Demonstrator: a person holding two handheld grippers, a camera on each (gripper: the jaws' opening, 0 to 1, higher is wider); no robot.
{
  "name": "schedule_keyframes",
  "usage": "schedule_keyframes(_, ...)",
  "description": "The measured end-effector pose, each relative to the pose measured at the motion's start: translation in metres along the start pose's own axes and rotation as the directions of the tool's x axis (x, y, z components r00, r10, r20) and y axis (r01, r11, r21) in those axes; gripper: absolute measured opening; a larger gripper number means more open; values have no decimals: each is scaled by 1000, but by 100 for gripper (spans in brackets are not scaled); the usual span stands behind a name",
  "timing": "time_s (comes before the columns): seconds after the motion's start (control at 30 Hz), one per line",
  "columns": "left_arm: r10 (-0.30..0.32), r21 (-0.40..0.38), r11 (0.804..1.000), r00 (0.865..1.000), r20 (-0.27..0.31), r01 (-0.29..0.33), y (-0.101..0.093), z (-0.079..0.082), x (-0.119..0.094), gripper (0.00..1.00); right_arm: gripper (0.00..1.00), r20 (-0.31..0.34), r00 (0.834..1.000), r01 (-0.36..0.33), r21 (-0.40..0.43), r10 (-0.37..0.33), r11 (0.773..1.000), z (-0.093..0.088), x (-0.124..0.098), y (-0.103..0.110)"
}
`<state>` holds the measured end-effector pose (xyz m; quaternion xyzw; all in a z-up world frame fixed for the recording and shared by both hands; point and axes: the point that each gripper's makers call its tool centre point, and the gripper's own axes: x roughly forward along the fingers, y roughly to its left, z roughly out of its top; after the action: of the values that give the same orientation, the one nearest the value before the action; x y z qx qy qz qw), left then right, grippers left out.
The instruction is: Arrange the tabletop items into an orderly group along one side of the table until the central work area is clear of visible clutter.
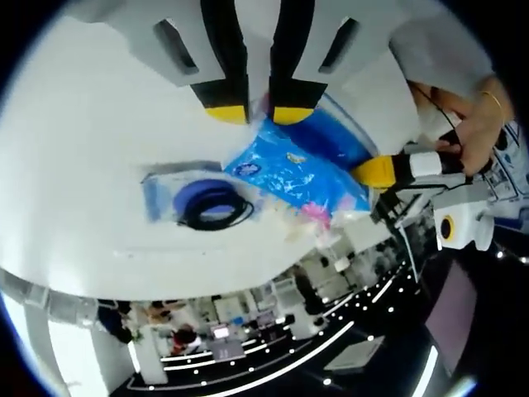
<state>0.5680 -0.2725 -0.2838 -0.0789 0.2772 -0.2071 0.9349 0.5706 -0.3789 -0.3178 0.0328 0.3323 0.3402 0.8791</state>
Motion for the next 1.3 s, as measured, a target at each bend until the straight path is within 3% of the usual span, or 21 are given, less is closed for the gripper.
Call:
schedule_keyframes(0.53, -13, 148, 989, 999, -40, 19, -5, -7, 4, 5, 3, 10, 1000, 20, -18, -20, 1000, 5, -6, -5)
schedule_keyframes(0.87, 25, 245, 970, 997, -76, -6, -1, -13, 6, 22, 3, 3, 1000, 31, -22, -31, 999, 3, -7, -8)
schedule_keyframes(1.0, 29, 253, 967, 996, -89, -6, 0, -15, 7, 31, 3, -2, 999, 32, -28, -32, 999, 2, -8, -9)
schedule_keyframes(1.3, 37, 269, 963, 995, -93, -10, 0, -15, 7, 38, 3, -14, 999, 38, -37, -39, 999, 1, -8, -10)
